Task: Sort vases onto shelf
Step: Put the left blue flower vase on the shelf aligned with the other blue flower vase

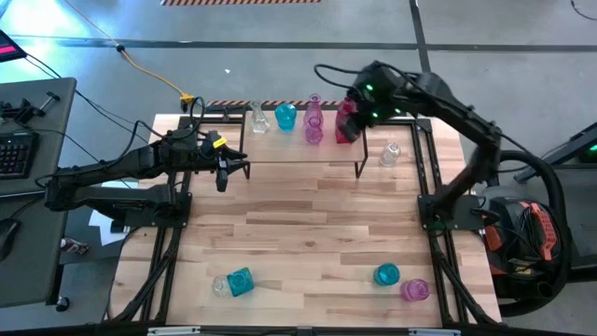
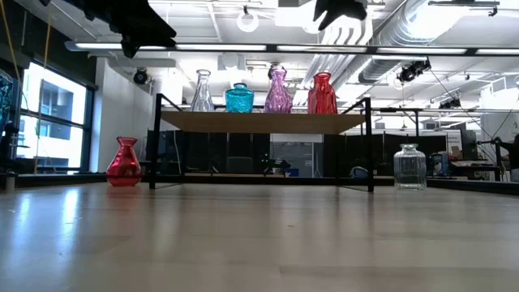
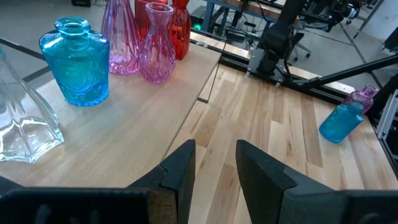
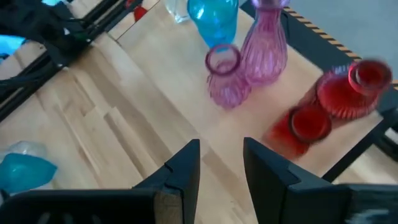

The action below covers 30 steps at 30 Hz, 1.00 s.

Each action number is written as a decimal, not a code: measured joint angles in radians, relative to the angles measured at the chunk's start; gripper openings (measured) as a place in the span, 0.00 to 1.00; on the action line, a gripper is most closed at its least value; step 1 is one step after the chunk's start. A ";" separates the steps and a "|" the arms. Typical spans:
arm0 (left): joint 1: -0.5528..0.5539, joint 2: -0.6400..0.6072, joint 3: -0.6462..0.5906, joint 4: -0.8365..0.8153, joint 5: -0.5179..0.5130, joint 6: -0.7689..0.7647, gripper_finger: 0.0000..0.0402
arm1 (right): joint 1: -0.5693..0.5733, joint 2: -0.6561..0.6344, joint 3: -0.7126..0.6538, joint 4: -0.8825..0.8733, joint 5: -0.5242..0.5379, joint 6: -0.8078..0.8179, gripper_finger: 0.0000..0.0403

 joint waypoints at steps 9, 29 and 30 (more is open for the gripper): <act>0.000 0.000 0.000 0.000 0.000 0.000 0.26 | 0.054 -0.406 -0.566 0.397 -0.021 0.109 0.26; 0.000 0.000 0.000 0.004 -0.002 0.000 0.26 | 0.186 -0.785 -1.091 0.819 -0.027 0.130 0.26; 0.000 0.001 0.000 0.015 -0.012 0.000 0.26 | 0.190 -0.787 -1.095 0.817 -0.027 0.131 0.26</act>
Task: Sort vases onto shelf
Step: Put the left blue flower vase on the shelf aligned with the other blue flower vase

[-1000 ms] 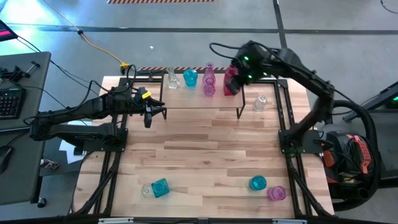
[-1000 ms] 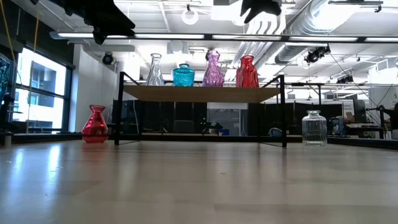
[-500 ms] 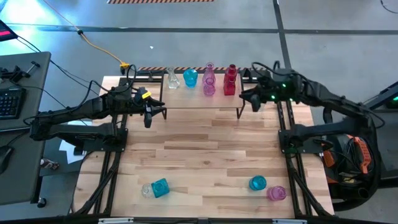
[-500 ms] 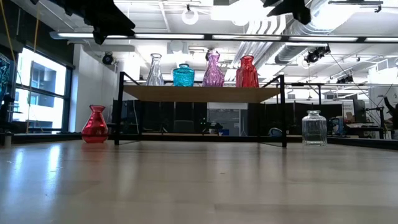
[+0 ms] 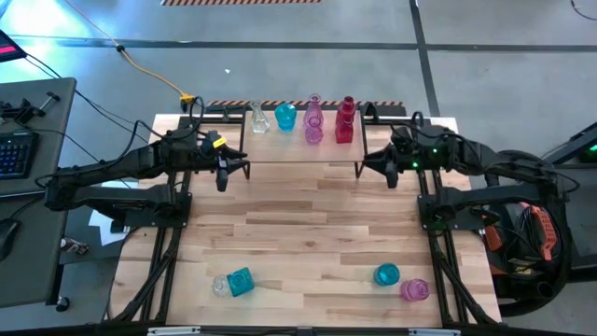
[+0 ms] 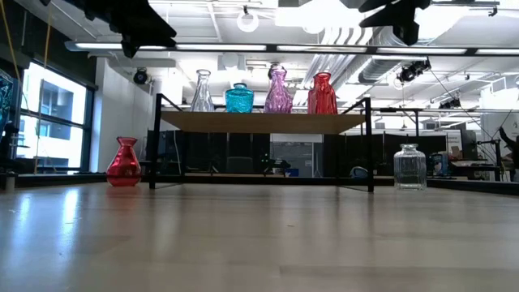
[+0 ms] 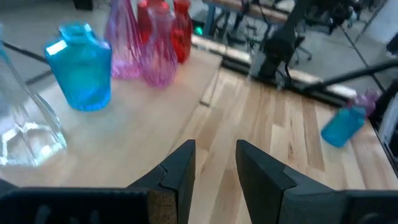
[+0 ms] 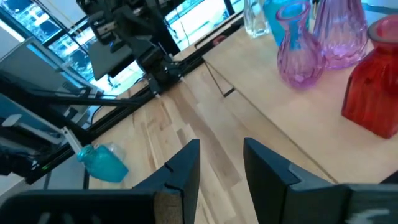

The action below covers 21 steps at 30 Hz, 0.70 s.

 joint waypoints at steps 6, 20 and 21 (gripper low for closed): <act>0.001 0.021 0.001 0.144 -0.020 -0.028 0.26 | 0.010 0.001 -0.002 0.000 0.000 0.002 0.26; -0.047 0.128 0.001 0.267 0.261 -0.398 0.26 | 0.010 0.001 -0.002 -0.001 0.001 -0.003 0.26; -0.060 0.139 0.001 0.252 0.257 -0.403 0.26 | 0.010 0.001 -0.002 -0.001 0.001 -0.003 0.26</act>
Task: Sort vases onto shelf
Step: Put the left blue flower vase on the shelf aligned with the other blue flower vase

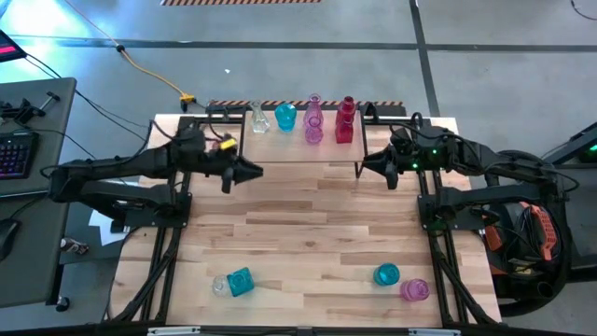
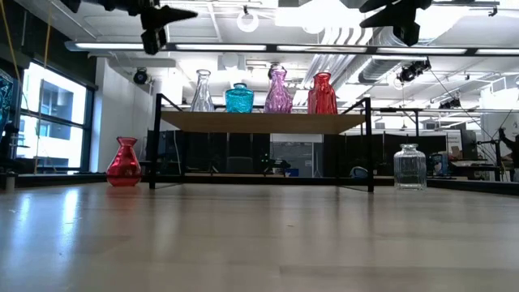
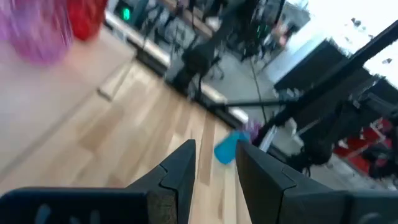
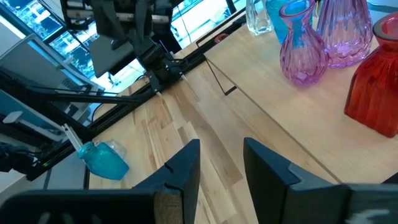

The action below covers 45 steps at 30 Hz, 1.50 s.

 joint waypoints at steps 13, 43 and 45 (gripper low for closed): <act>-0.284 0.032 0.024 -0.210 -0.030 -0.190 0.26 | 0.000 0.000 0.000 -0.001 0.003 0.000 0.26; -0.776 0.317 0.250 -0.622 -0.299 -0.536 0.26 | 0.000 0.000 0.000 -0.002 0.000 0.000 0.26; -0.798 0.341 0.255 -0.610 -0.287 -0.569 0.26 | 0.000 0.000 0.000 -0.002 0.000 0.001 0.26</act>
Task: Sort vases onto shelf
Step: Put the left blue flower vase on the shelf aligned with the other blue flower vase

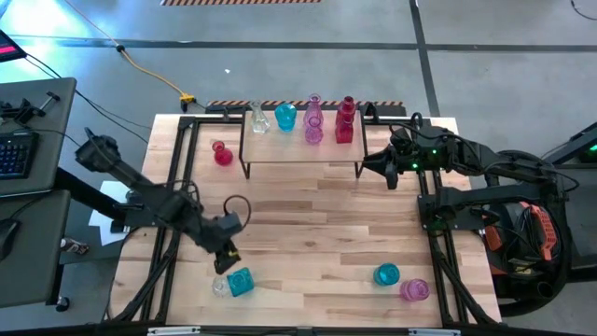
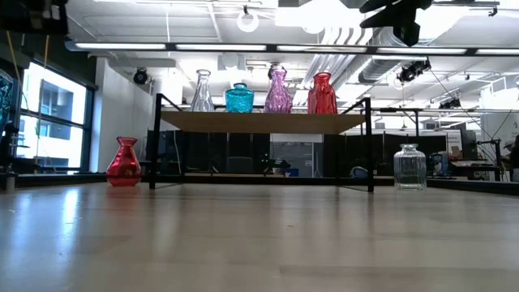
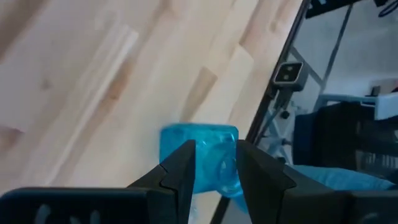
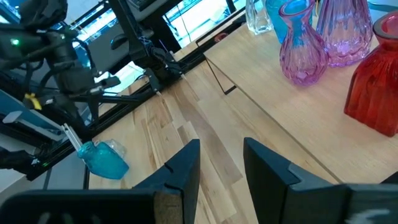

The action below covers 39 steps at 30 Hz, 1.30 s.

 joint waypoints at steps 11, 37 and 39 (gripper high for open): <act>-0.051 0.039 0.002 0.068 0.045 -0.034 0.26 | 0.000 0.000 0.000 0.000 0.000 0.000 0.26; -0.104 0.197 0.002 0.068 0.045 0.073 0.26 | 0.000 0.000 0.000 0.000 0.003 -0.001 0.26; -0.104 0.204 0.002 0.070 0.044 0.094 0.26 | 0.000 0.000 0.000 0.000 0.003 0.001 0.26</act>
